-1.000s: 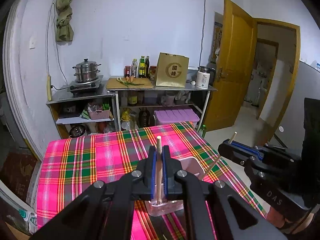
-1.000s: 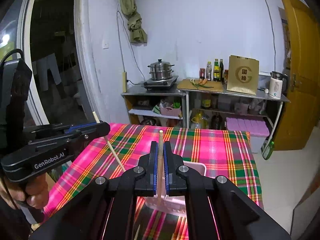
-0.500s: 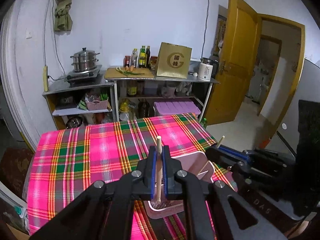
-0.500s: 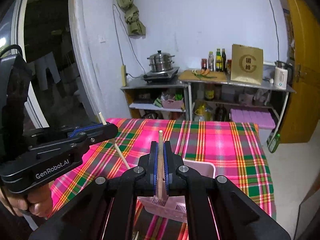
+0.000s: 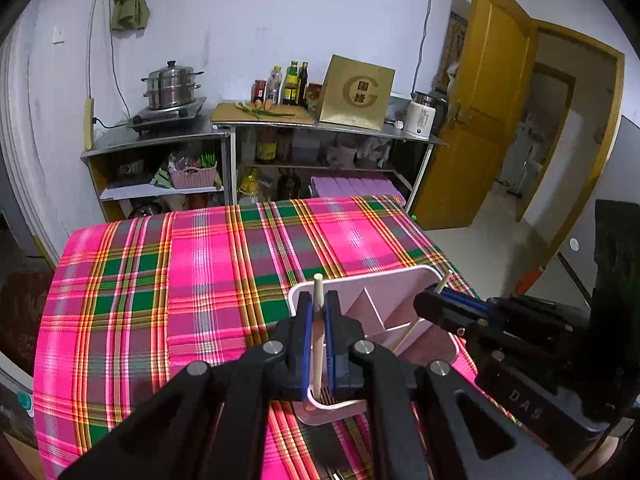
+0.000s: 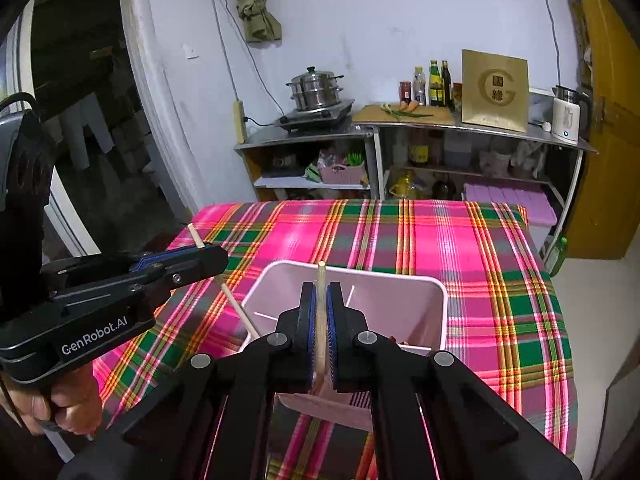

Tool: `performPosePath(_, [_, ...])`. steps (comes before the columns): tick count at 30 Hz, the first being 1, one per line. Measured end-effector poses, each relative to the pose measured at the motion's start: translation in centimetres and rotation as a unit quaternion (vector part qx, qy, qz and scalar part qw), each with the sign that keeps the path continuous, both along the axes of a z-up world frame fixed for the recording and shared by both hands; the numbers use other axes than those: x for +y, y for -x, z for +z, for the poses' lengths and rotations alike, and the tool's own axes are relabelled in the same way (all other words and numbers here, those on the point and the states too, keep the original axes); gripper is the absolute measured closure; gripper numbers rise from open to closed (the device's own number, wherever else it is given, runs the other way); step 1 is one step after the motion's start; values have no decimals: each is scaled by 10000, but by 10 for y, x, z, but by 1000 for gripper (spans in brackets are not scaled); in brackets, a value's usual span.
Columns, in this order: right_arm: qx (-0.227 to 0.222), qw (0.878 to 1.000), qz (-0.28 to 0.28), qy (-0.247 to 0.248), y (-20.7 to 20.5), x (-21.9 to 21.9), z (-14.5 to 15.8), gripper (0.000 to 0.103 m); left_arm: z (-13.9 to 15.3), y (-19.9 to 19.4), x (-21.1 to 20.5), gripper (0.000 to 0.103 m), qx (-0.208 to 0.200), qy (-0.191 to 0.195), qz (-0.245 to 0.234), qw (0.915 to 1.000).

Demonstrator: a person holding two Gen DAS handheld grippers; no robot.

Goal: Organize utensils
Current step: 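Drop both chopsticks into the basket compartments and open both tools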

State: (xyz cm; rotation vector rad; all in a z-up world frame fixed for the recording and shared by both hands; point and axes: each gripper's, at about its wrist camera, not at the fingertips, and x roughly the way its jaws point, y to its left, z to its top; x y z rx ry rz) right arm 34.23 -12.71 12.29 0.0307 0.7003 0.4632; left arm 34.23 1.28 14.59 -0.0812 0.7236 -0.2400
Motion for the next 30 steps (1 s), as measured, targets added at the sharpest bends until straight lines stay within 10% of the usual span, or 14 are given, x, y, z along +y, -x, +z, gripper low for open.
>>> performPosePath(16, [-21,10000,-26,-6,16,-9,6,85,8,28,11,78,-253,48,112,9996])
performPosePath(30, [-576,9982,-100,-93,113,-38,19,85,3,124,22,76,-649,141,161,9977])
